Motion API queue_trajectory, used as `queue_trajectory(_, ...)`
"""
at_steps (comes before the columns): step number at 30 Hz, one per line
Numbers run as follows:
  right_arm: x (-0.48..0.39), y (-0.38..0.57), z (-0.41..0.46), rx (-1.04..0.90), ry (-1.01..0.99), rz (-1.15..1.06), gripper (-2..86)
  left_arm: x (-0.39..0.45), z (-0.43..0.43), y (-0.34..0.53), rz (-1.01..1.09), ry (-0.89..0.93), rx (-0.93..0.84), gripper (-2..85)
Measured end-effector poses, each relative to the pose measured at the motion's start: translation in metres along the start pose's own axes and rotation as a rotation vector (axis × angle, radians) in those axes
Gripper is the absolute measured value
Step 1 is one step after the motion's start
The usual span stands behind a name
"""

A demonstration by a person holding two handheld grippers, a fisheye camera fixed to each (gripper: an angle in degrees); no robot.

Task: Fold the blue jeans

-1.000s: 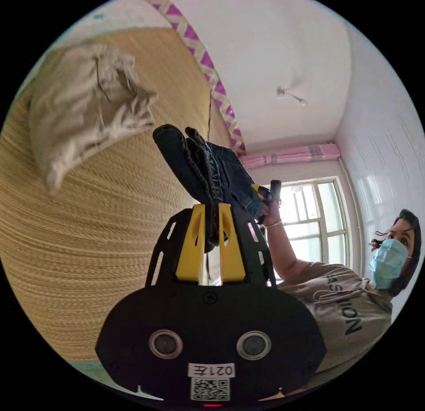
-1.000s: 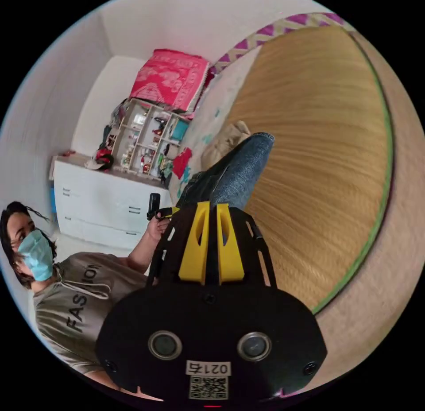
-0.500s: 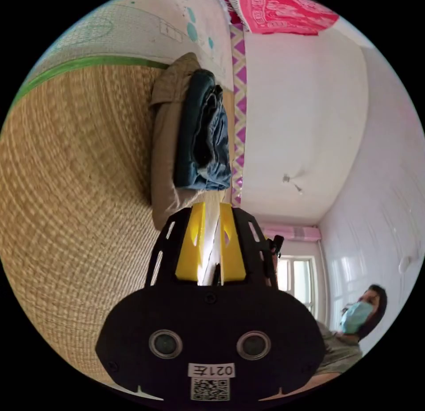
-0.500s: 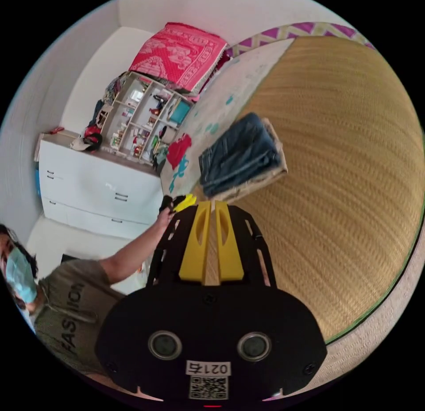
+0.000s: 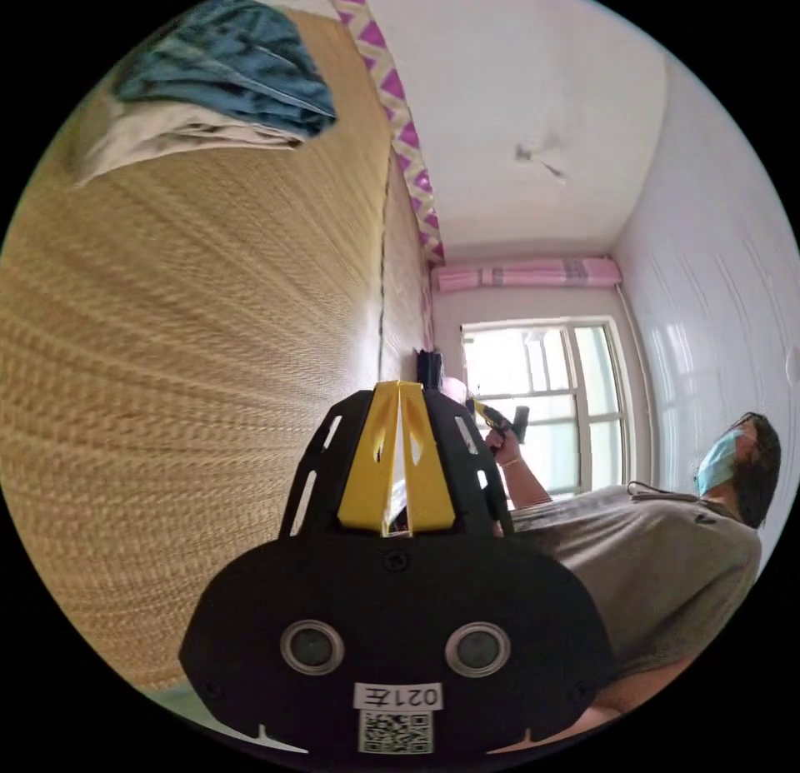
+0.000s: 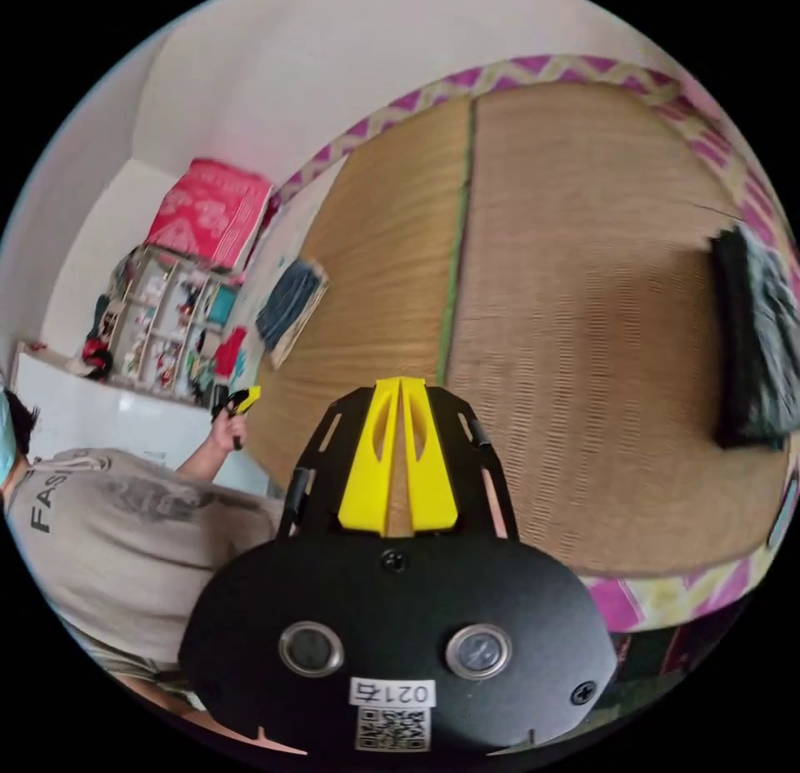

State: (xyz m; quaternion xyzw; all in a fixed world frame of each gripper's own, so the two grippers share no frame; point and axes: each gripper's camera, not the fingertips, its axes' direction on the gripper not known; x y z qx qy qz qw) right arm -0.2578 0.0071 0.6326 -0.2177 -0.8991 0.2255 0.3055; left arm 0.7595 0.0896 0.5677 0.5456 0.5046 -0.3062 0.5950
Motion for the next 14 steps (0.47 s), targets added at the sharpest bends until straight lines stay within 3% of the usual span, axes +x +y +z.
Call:
queue_trajectory(3, 0.036, 0.052, -0.07, 0.135, 0.093, 0.097, -0.4, 0.045, 0.058, -0.012, 0.102, 0.082, -0.073, -1.0)
queue_trajectory(8, 0.085, 0.072, -0.114, 0.049, 0.28, 0.068, 0.8, 0.119, 0.158, 0.0, 0.16, 0.071, -0.154, -1.0)
queue_trajectory(14, 0.147, 0.045, -0.118, 0.067, 0.429, -0.022, 10.8, 0.195, 0.221, 0.051, 0.146, -0.023, -0.116, -1.0)
